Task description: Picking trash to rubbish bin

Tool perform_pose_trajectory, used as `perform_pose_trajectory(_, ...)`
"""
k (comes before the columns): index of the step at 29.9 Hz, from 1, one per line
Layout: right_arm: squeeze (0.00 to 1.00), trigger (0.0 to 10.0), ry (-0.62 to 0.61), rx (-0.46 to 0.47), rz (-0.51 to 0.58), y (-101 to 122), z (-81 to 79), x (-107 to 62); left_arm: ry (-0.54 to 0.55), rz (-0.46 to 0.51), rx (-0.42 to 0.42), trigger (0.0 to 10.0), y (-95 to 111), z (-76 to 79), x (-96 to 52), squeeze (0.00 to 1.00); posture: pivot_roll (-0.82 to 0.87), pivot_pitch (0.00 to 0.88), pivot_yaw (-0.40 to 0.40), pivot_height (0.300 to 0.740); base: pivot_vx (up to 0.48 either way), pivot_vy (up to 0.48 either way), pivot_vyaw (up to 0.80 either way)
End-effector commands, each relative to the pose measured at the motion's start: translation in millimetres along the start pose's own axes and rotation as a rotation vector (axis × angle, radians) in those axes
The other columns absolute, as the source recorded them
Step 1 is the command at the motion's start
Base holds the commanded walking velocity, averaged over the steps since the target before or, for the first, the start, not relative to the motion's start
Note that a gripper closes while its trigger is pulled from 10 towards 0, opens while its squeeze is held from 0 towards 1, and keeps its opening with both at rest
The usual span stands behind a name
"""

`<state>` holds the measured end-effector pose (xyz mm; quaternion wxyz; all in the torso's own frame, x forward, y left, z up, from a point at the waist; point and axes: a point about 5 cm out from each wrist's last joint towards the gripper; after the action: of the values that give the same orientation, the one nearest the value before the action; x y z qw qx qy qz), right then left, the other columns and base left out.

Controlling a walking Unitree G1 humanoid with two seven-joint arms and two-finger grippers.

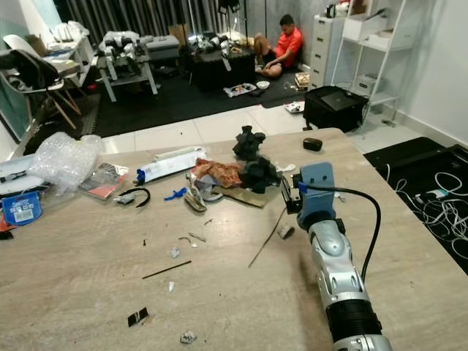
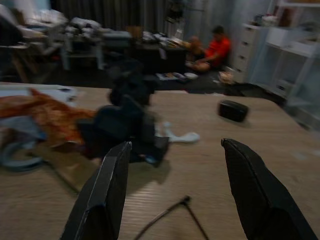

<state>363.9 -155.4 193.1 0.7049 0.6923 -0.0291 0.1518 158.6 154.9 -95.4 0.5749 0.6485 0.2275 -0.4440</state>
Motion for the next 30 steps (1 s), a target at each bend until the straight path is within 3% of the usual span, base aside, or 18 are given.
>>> perform_pose_trajectory(1,0.18,10.0,0.029,0.009,0.013,1.2,-3.4,6.8,0.008,-0.057,0.009,10.0,-21.1,-5.0,-6.3,0.0,-0.23,0.206,0.098,0.74,0.0,0.0,0.0)
perform_pose_trajectory(2,0.82,10.0,0.026,0.005,0.022,4.7,-0.9,11.3,0.008,-0.063,0.01,10.0,-24.8,-5.4,-7.6,0.0,-0.21,0.229,0.1,0.74,0.0,0.0,0.0)
perform_pose_trajectory(4,0.82,10.0,0.021,0.006,0.031,7.9,1.3,14.6,0.008,-0.067,0.009,10.0,-27.8,-5.9,-8.7,0.0,-0.2,0.236,0.101,0.74,0.0,0.0,0.0)
perform_pose_trajectory(5,1.0,10.0,0.019,0.01,0.041,11.7,3.1,17.7,0.009,-0.071,0.005,10.0,-31.3,-6.6,-10.0,0.0,-0.19,0.251,0.101,0.74,0.0,0.0,0.0)
perform_pose_trajectory(9,1.0,10.0,0.019,0.027,0.121,43.2,11.2,39.5,0.027,-0.072,-0.023,10.0,-46.4,-13.6,-17.8,0.0,-0.11,0.316,0.111,0.74,0.0,0.0,0.0)
perform_pose_trajectory(17,1.0,10.0,0.038,0.075,0.223,76.4,5.7,59.1,0.064,-0.059,-0.033,10.0,-63.5,-27.0,-30.2,0.0,-0.03,0.387,0.132,0.74,0.0,0.0,0.0)
perform_pose_trajectory(18,0.76,10.0,0.038,0.086,0.235,81.5,6.1,62.5,0.069,-0.057,-0.034,10.0,-66.7,-28.7,-32.5,0.0,-0.02,0.391,0.133,0.74,0.0,0.0,0.0)
perform_pose_trajectory(19,0.58,10.0,0.039,0.098,0.246,85.9,5.9,64.8,0.072,-0.058,-0.033,10.0,-70.6,-30.4,-35.1,0.0,-0.01,0.402,0.136,0.74,0.0,0.0,0.0)
perform_pose_trajectory(20,0.0,10.0,0.043,0.119,0.256,90.7,6.6,67.6,0.079,-0.058,-0.035,10.0,-74.7,-31.9,-37.9,0.0,0.0,0.411,0.137,0.74,0.0,0.0,0.0)
perform_pose_trajectory(30,0.0,10.0,0.007,0.137,0.309,116.3,16.1,77.3,0.094,-0.069,-0.047,10.0,-98.4,-34.7,-53.2,0.0,0.05,0.453,0.152,0.74,0.0,0.0,0.0)
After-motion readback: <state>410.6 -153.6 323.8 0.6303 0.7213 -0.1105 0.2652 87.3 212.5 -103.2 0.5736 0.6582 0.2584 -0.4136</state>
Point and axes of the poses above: a point about 5 cm out from each wrist's last joint towards the gripper, its own x axis pointing out of the wrist towards the gripper, its own y axis along the axis of the wrist's last joint, z = x × y, and after that the axes turned 8 degrees about x, right-handed
